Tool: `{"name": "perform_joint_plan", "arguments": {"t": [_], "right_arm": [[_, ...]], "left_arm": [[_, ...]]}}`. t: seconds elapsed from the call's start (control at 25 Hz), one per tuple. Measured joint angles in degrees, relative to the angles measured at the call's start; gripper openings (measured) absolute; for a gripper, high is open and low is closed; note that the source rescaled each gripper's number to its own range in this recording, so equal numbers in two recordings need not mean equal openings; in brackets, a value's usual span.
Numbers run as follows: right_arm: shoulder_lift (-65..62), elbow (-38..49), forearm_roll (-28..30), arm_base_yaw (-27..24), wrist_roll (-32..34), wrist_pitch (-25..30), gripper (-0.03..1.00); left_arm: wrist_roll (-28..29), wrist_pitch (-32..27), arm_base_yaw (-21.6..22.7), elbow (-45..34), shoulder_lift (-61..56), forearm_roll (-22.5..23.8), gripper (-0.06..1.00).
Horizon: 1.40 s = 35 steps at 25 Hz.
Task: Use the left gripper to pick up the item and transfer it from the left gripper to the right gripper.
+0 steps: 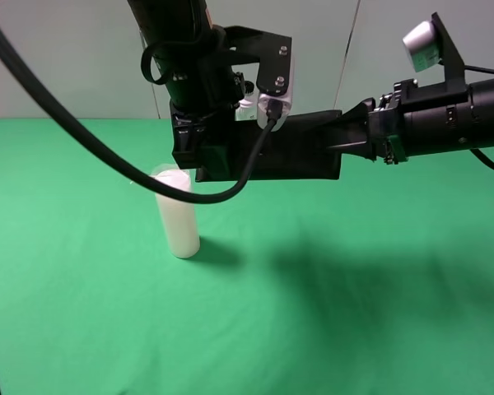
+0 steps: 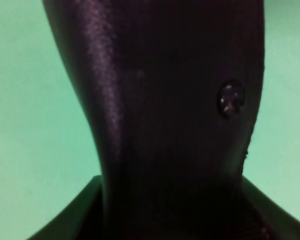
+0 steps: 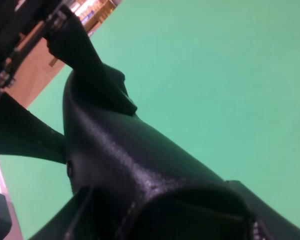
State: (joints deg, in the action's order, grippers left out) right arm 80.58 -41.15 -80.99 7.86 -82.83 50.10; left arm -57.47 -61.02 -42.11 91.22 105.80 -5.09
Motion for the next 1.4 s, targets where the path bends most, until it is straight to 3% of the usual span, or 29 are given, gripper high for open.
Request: {"name": "perform_joint_plan", "arguments": {"t": [0.52, 0.56, 0.6, 0.64, 0.68, 0.72, 0.8, 0.96, 1.4], "right_arm": [[0.2, 0.0, 0.1, 0.1, 0.0, -0.2, 0.43], [0.2, 0.0, 0.1, 0.1, 0.0, -0.2, 0.43], [0.2, 0.0, 0.9, 0.1, 0.0, 0.0, 0.4], [0.3, 0.0, 1.5, 0.3, 0.0, 0.7, 0.32], [0.4, 0.0, 1.8, 0.7, 0.0, 1.6, 0.18], [0.5, 0.0, 2.4, 0.9, 0.0, 2.0, 0.18], [0.6, 0.0, 2.6, 0.9, 0.0, 2.5, 0.18], [0.6, 0.0, 2.7, 0.9, 0.0, 2.6, 0.18], [0.6, 0.0, 2.7, 0.9, 0.0, 2.4, 0.16]], "left_arm": [[-0.2, 0.6, 0.0, -0.1, 0.0, 0.4, 0.0], [-0.2, 0.8, 0.0, -0.1, 0.0, 0.4, 0.04], [0.0, 2.1, 0.0, -0.1, 0.0, 0.0, 0.15], [0.5, 4.1, 0.0, -0.1, 0.0, -0.7, 0.35], [0.9, 6.0, -0.1, 0.1, 0.0, -2.2, 0.55], [1.0, 7.3, -0.1, 0.2, 0.0, -2.8, 0.72], [1.2, 7.9, -0.1, 0.2, 0.0, -3.3, 0.89], [1.2, 7.9, -0.1, 0.2, 0.0, -3.4, 0.98], [2.7, 7.5, -0.1, 0.2, -5.2, -3.5, 1.0]]}}
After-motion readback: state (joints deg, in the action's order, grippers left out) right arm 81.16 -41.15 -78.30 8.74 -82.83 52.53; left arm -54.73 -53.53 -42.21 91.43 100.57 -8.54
